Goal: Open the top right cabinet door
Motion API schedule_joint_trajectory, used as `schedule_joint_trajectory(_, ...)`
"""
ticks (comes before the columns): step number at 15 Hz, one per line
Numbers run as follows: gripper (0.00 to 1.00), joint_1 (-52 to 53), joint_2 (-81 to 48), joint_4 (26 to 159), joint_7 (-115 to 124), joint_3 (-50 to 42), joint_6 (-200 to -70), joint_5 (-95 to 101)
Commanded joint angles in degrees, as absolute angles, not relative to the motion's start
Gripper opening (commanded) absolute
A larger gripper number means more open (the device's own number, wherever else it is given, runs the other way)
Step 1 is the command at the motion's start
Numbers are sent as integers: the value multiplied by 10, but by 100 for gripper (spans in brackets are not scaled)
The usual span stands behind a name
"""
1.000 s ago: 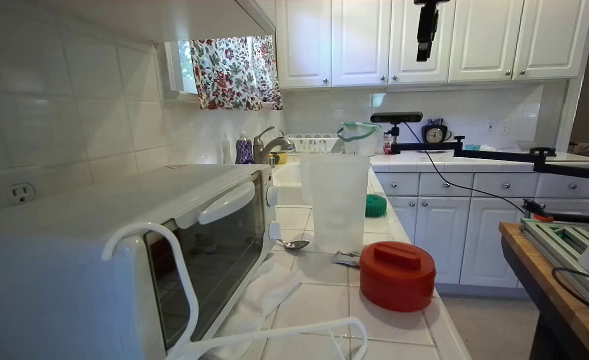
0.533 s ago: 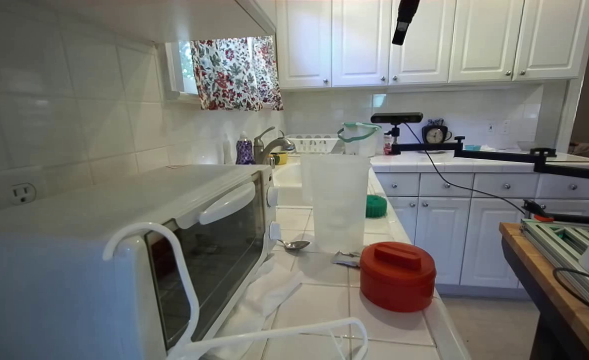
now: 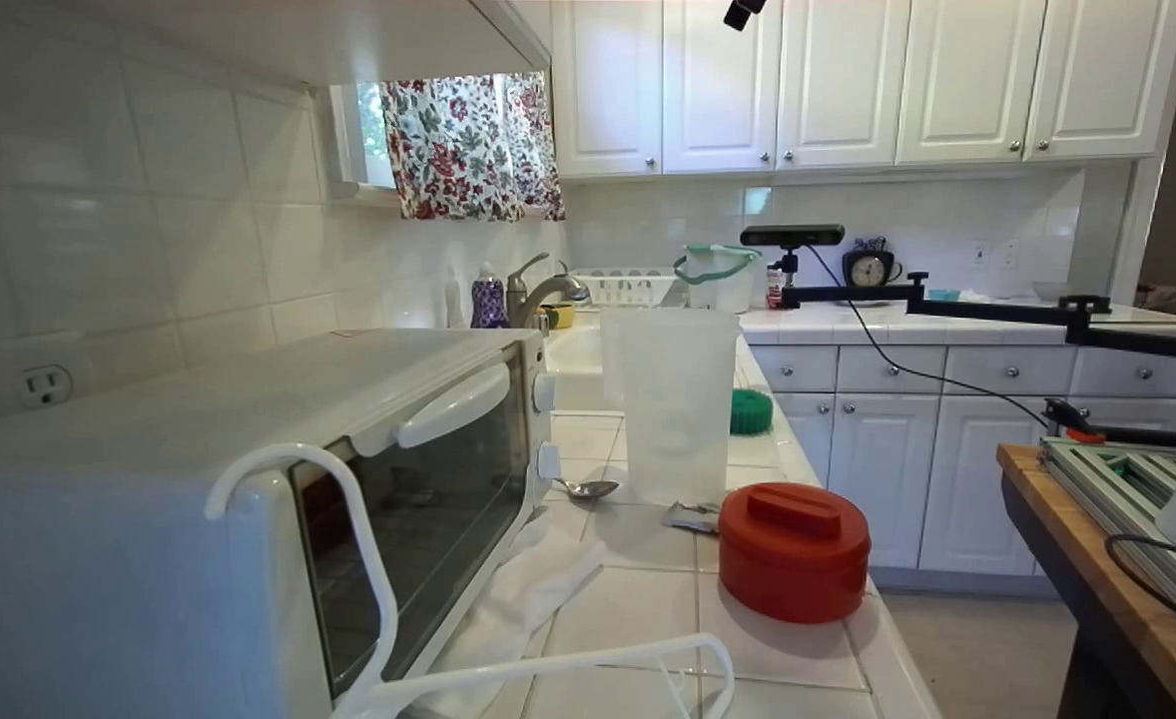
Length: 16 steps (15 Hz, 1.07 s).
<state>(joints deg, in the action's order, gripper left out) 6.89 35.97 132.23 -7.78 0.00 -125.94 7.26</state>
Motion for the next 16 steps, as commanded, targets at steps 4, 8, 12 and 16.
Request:
schedule_joint_trajectory(4, 100, 67, 355, 1318, -95, 6, -1263, 66)
schedule_joint_trajectory(8, 100, 73, 362, 1327, -116, -11, -1283, 57)
schedule_joint_trajectory(12, 100, 88, 337, 1317, -135, -9, -1343, 54)
schedule_joint_trajectory(16, 100, 110, 297, 1302, -125, 10, -1397, 39)
